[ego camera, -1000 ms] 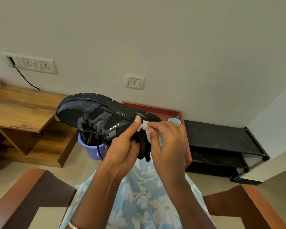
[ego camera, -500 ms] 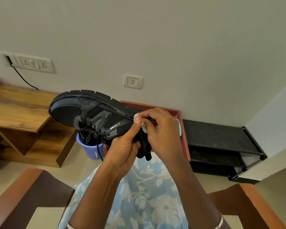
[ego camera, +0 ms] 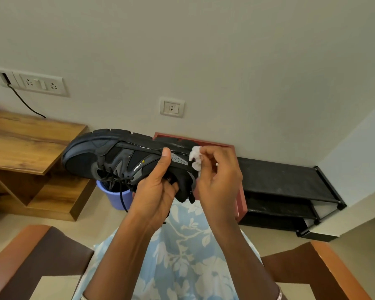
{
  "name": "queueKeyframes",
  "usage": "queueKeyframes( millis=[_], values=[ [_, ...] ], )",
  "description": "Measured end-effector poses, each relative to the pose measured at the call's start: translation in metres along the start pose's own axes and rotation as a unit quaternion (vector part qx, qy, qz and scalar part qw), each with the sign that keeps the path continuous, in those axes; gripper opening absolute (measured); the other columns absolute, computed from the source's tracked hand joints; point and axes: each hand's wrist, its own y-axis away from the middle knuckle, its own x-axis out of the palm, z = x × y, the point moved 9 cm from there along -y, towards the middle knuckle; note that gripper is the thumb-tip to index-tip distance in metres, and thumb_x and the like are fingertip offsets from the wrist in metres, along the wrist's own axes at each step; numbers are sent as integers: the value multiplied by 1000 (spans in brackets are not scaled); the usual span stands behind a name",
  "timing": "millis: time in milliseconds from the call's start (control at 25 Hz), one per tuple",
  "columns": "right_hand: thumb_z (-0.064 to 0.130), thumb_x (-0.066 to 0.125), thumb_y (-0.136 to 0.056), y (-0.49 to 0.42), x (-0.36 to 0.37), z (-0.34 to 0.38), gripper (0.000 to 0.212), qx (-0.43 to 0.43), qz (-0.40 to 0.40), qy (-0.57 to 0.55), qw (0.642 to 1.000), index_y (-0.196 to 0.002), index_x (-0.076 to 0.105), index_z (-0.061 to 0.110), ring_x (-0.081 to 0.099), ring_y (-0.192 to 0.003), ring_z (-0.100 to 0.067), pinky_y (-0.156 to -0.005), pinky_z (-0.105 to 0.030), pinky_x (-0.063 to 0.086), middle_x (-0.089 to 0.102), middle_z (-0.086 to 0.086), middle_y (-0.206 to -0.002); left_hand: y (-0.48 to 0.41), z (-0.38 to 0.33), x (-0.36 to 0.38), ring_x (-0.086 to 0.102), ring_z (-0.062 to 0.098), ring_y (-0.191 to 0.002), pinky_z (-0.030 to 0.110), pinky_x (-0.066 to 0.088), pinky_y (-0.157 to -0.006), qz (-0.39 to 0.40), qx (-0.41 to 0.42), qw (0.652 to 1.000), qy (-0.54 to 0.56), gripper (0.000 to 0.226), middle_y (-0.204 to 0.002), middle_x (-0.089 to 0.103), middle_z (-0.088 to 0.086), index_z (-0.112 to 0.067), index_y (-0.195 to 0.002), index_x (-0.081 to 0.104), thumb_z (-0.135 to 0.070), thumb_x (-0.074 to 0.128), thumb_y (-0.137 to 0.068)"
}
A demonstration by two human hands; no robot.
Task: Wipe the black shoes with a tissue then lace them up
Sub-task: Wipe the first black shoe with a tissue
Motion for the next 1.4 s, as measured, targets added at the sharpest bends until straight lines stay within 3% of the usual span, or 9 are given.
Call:
queueKeyframes(
  millis=[200, 400, 600, 720, 840, 920, 1000, 1160, 1400],
  values=[
    [27, 46, -95, -10, 36, 29, 32, -102, 121, 76, 985, -103, 73, 13, 58, -92, -22, -75, -32, 52, 60, -3, -102, 3, 1, -1, 64, 24, -120, 43, 44, -110, -3, 33, 996, -81, 42, -123, 70, 15, -1, -124, 65, -32, 56, -97],
    [0, 60, -96, -3, 8, -5, 17, -41, 58, -4, 997, -106, 71, 10, 59, -95, -8, -79, -10, 45, 62, -3, -102, 1, -9, -6, 69, 23, -109, 38, 53, -101, -28, 44, 996, -65, 55, -115, 71, 16, 7, -120, 65, -36, 66, -86],
    [7, 65, -95, 8, 2, -26, 12, 93, 6, -60, 994, -103, 68, 15, 61, -94, -3, -73, -7, 46, 66, 6, -99, 2, 2, -3, 73, 17, -99, 29, 58, -83, -11, 24, 998, -60, 25, -103, 77, 10, -6, -93, 75, -26, 61, -93],
    [-1, 59, -92, -10, 14, -1, 23, 14, 42, -6, 999, -97, 73, 17, 62, -95, -13, -78, -18, 49, 66, 6, -98, 2, 5, 0, 71, 17, -87, 30, 59, -74, 4, 24, 995, -101, 26, -90, 72, 10, -8, -84, 77, -22, 59, -96],
    [0, 57, -91, -19, 38, 20, 27, -41, 127, 42, 990, -94, 75, 20, 58, -96, -15, -79, -20, 45, 66, 7, -97, 4, 8, 2, 70, 16, -84, 44, 56, -89, 8, 32, 988, -153, 25, -82, 69, 12, -2, -103, 71, -23, 60, -96],
    [0, 60, -91, -21, 41, 22, 28, -63, 153, 29, 986, -96, 77, 21, 59, -96, -14, -80, -21, 47, 68, 7, -97, 5, 9, 2, 72, 18, -87, 46, 59, -81, 15, 30, 987, -156, 31, -84, 72, 11, -2, -109, 68, -27, 62, -91],
    [0, 63, -91, -20, 32, 17, 26, -84, 136, 23, 987, -98, 77, 21, 60, -96, -14, -82, -22, 47, 70, 8, -97, 5, 8, 1, 71, 24, -101, 43, 59, -83, 23, 28, 987, -154, 38, -101, 75, 10, -6, -116, 69, -31, 63, -88],
    [1, 66, -93, 1, -2, -8, 22, -53, 30, 11, 998, -101, 76, 18, 61, -98, -8, -81, -21, 49, 70, 10, -98, 3, 8, -1, 70, 28, -105, 42, 54, -94, 7, 24, 991, -134, 38, -106, 74, 15, 3, -116, 66, -27, 62, -94],
    [11, 68, -95, 20, -8, -30, 24, 74, -13, -69, 995, -107, 69, 33, 68, -98, -4, -79, -20, 59, 66, 32, -98, 2, 1, -4, 70, 24, -92, 38, 56, -91, 19, 32, 993, -112, 25, -97, 71, 19, -2, -86, 76, -25, 66, -85]
  ],
)
